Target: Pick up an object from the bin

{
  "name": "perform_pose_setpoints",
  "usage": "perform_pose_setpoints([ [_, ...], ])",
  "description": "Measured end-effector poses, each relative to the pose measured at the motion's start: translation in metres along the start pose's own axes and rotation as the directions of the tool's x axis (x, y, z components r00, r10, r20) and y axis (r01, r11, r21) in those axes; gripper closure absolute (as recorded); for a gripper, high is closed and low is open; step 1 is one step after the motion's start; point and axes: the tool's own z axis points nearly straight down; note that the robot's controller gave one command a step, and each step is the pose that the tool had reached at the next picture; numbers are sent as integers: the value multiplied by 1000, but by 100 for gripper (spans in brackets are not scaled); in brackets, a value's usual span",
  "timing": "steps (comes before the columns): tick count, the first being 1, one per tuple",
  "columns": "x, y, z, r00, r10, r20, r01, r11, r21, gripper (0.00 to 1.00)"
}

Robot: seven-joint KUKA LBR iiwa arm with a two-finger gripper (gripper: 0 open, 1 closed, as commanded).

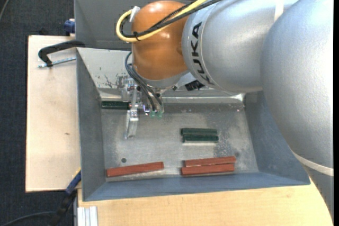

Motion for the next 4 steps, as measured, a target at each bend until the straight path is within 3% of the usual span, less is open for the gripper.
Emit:
perform_pose_setpoints([
  [1,-30,-60,99,998,61,-6,-61,998,5,0],
  [2,18,-68,108,998,64,-6,-64,998,2,0],
  [3,-12,-157,106,995,-97,5,97,995,4,0],
  [4,-36,-254,104,997,-73,7,73,997,6,0],
])
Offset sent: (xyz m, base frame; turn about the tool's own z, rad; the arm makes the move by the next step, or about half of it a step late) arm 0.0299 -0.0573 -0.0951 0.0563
